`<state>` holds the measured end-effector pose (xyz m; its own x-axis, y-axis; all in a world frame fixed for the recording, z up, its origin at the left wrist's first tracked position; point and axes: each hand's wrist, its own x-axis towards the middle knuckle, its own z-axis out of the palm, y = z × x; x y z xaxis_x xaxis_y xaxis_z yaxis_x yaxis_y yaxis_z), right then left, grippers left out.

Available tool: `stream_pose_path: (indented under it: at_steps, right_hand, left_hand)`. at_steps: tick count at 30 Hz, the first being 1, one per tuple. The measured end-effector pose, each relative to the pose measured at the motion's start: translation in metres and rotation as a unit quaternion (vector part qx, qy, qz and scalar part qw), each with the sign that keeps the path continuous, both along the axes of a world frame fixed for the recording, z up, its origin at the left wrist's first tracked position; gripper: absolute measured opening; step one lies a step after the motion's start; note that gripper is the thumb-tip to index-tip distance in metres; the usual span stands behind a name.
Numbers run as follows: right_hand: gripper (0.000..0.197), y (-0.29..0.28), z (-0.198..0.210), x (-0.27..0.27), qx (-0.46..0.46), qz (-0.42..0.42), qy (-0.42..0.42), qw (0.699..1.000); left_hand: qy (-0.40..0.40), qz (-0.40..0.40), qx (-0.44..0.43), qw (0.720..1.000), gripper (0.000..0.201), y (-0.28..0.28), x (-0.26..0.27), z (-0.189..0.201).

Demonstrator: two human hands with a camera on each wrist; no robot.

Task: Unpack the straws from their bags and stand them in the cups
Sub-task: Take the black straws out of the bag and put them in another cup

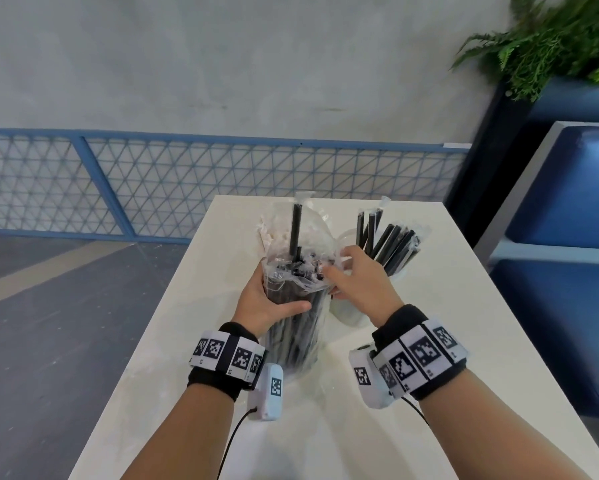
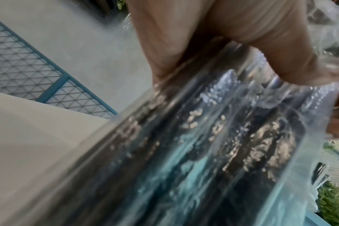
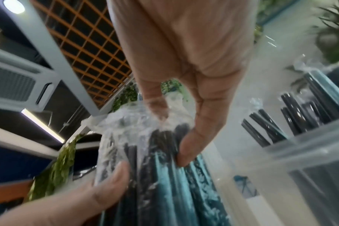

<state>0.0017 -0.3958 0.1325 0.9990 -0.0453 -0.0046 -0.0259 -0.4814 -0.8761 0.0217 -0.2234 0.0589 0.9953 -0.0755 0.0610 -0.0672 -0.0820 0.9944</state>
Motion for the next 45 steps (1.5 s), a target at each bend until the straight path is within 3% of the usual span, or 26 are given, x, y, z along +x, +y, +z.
stream_pose_path:
  at_steps: [3, 6, 8, 9, 12, 14, 16, 21, 28, 36, 41, 45]
  right_hand:
    - [0.037, 0.002, -0.002, -0.006, 0.108, 0.009, 0.029, 0.994]
    - [0.044, 0.002, -0.008, -0.007, 0.147, 0.013, 0.040, 0.988]
    - [0.051, 0.004, -0.014, -0.007, 0.075, -0.002, -0.007, 0.997]
    - [0.052, 0.006, -0.014, -0.008, 0.008, -0.019, -0.073, 0.997]
    - [0.037, 0.013, -0.013, -0.013, -0.122, -0.005, -0.297, 0.947]
    - [0.023, 0.015, -0.012, -0.013, -0.179, 0.040, -0.336, 0.924]
    - [0.023, 0.014, -0.010, -0.011, -0.227, 0.050, -0.297, 0.926]
    - [0.067, 0.012, 0.000, -0.005, -0.283, 0.046, -0.150, 0.946]
    - [0.074, 0.006, -0.001, 0.004, -0.234, 0.050, -0.063, 0.969]
    - [0.073, -0.002, -0.007, 0.000, -0.112, 0.069, -0.027, 0.991]
    - [0.075, 0.001, -0.013, -0.005, -0.143, 0.103, -0.063, 0.982]
    - [0.069, -0.001, -0.024, -0.007, -0.080, 0.063, -0.078, 0.992]
  left_hand:
    - [-0.002, 0.001, 0.012, 1.000, 0.081, 0.002, -0.002, 0.000]
    - [-0.019, -0.001, 0.015, 1.000, 0.075, 0.003, -0.002, -0.001]
    - [-0.026, -0.004, 0.013, 1.000, 0.070, 0.003, -0.001, -0.003]
    - [-0.026, -0.005, 0.012, 1.000, 0.067, 0.002, -0.001, -0.004]
    - [-0.023, -0.001, 0.010, 1.000, 0.067, 0.003, 0.001, -0.007]
    - [-0.029, -0.001, 0.013, 0.999, 0.069, 0.004, 0.002, -0.008]
    - [-0.029, -0.001, 0.011, 1.000, 0.064, 0.004, 0.003, -0.008]
    - [-0.030, -0.012, 0.008, 0.999, 0.060, 0.003, 0.004, -0.011]
    - [-0.044, -0.033, 0.014, 0.998, 0.067, 0.000, 0.004, -0.011]
    - [-0.052, -0.090, -0.011, 0.995, 0.070, 0.008, 0.003, -0.010]
    - [-0.047, -0.095, -0.049, 0.993, 0.077, 0.009, 0.001, -0.007]
    - [-0.047, -0.084, -0.040, 0.995, 0.079, 0.008, -0.002, -0.007]
